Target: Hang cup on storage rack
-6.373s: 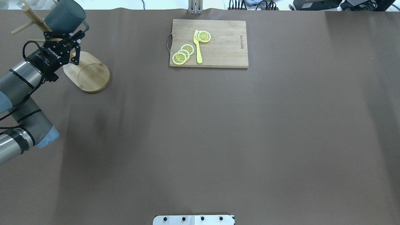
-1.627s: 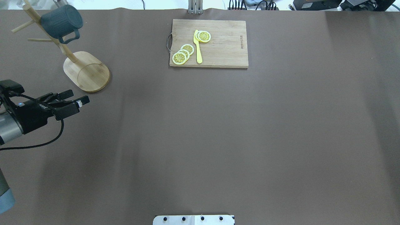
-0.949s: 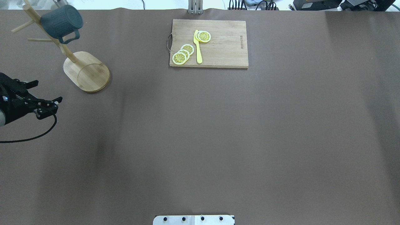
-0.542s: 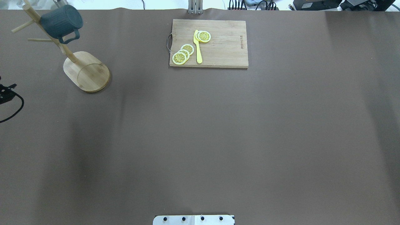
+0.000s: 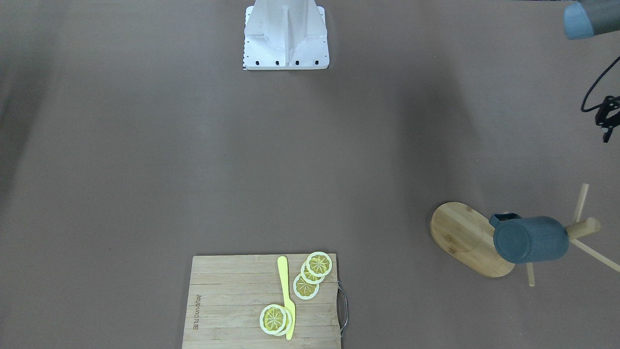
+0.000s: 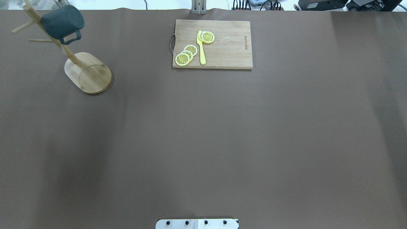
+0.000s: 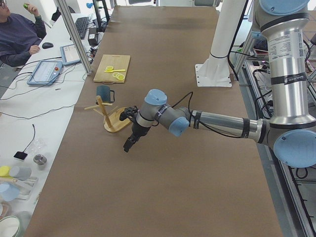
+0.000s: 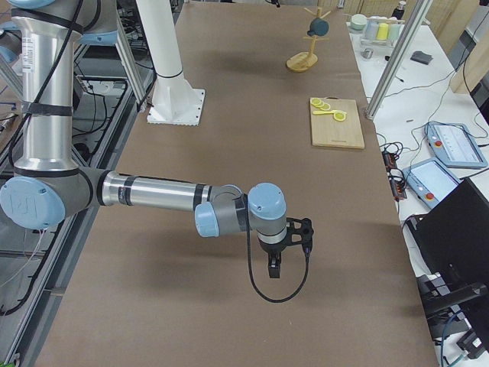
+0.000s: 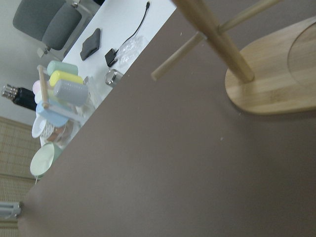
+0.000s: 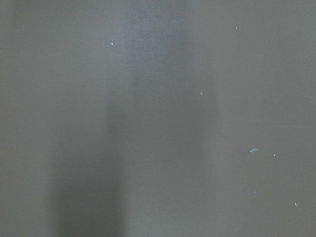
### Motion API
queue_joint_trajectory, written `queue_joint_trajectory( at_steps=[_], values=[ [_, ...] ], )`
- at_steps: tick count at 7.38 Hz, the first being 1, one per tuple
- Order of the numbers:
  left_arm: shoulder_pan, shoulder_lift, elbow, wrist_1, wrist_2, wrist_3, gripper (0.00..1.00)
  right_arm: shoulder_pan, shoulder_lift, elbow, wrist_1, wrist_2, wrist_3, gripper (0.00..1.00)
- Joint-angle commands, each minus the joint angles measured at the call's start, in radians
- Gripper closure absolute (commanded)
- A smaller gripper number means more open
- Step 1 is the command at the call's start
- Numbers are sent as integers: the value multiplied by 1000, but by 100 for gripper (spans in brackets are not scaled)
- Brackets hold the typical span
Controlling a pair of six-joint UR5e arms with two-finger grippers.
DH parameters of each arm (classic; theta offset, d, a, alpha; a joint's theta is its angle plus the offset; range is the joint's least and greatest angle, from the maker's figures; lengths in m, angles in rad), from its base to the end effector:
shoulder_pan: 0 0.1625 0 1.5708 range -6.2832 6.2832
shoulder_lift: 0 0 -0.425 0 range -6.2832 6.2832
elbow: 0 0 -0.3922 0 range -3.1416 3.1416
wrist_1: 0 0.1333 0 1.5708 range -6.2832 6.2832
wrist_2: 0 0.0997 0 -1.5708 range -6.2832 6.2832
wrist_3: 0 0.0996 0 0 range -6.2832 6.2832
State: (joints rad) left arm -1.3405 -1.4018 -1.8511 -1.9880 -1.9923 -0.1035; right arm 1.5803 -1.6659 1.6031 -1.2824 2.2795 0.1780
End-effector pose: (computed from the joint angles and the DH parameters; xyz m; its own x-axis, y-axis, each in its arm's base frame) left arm 0.0127 -0.4595 0.5661 0.8572 0.3201 -0.4035 -0.1092 0.8785 0.4650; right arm 0.0729 -0.4645 0.6616 0.7469 0.0364 0.6639 -0.1438 0.9837 0.1078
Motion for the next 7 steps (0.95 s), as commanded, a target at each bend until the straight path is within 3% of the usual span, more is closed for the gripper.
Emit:
queue_joint_trajectory(
  at_steps=[1,3,5,7],
  values=[
    [-144,-6,12,214,-132,2,1,0,-2,-2,0,0,-2,0],
    [-175,1,49,289,-149,138,1,0,-5,-2,0,0,-9,0],
    [-178,-38,38,550,-157,203,1,0,-5,-2,-2,1,-12,0],
    [-187,-48,85,561,-178,191,1,-8,-5,0,-2,1,-55,0]
  ],
)
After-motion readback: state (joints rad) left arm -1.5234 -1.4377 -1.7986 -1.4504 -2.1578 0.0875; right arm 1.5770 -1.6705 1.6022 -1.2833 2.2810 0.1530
